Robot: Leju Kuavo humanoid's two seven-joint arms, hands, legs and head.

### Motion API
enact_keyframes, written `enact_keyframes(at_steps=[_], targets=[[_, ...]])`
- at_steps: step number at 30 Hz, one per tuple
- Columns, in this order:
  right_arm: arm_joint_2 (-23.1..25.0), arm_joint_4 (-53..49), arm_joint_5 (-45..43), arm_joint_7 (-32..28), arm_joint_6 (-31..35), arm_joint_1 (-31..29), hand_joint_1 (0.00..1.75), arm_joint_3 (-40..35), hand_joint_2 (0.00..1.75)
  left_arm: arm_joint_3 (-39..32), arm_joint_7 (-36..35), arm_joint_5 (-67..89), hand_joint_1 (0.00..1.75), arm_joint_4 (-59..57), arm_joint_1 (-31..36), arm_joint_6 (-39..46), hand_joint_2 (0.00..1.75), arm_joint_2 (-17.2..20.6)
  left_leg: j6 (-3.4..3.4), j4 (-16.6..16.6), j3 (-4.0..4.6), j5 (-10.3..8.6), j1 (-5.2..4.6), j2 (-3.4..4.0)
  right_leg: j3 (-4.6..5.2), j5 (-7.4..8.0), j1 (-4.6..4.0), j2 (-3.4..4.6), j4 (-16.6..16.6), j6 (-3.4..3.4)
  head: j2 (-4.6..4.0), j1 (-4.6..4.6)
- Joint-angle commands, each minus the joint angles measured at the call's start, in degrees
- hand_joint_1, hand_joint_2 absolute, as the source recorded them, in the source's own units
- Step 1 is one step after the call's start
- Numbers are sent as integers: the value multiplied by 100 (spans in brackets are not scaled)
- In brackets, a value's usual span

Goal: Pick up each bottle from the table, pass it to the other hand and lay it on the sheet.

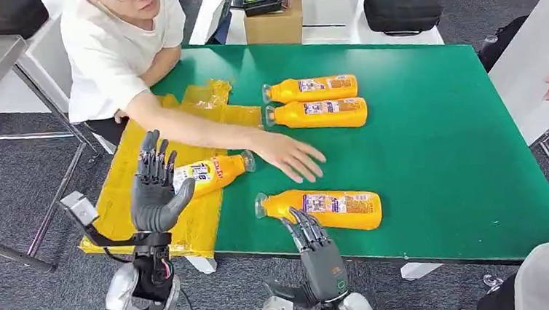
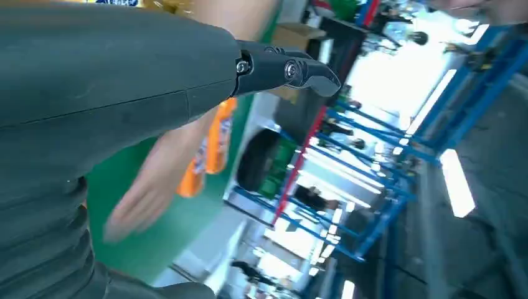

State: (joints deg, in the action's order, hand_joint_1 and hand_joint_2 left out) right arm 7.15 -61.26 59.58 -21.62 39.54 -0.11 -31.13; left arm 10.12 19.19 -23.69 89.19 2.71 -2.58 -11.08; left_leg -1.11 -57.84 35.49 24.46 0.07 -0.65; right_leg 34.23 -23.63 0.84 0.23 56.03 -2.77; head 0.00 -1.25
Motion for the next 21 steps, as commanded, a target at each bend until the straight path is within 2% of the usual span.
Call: enact_keyframes(at_steps=[1,5,7,8,11,13,15,21], targets=[[-192,222,33,18,46,-37,0,430,175,129,-44,-71,0,750,-319,28,175,96,5,1,-21,7,4,6,-21,-5,-6,0,-2,9,0,0],[-192,222,33,18,46,-37,0,430,175,129,-44,-71,0,750,-319,28,175,96,4,6,-20,3,1,6,-18,-3,-2,-2,-3,7,0,0],[-144,79,1095,606,46,55,0,895,175,109,11,12,0,829,-395,30,175,81,3,5,-15,1,2,4,-15,-2,-3,-3,-3,5,0,0],[-173,59,1291,711,46,62,0,1018,175,117,23,67,0,912,-468,43,175,88,6,4,-35,11,4,5,-37,-12,-6,-6,-3,10,0,0],[-195,-230,1963,1061,46,115,0,1572,175,220,150,404,0,1265,-713,104,175,130,3,4,-25,8,-1,7,-23,-9,0,-2,1,6,0,0],[-249,-28,1837,1187,46,22,0,1638,175,313,214,748,0,1456,-831,238,175,175,2,3,-18,5,-1,6,-19,-6,0,-2,-1,4,0,2],[-420,195,1570,1233,-13,-172,0,1388,175,390,253,1217,0,1468,-809,593,175,178,4,4,-34,13,0,10,-34,-11,-1,1,-3,7,0,0],[-568,565,1252,1613,-761,-882,0,1249,175,526,115,1181,0,1166,-661,669,175,176,4,5,-24,4,-1,22,-20,3,0,14,-4,7,0,0]])
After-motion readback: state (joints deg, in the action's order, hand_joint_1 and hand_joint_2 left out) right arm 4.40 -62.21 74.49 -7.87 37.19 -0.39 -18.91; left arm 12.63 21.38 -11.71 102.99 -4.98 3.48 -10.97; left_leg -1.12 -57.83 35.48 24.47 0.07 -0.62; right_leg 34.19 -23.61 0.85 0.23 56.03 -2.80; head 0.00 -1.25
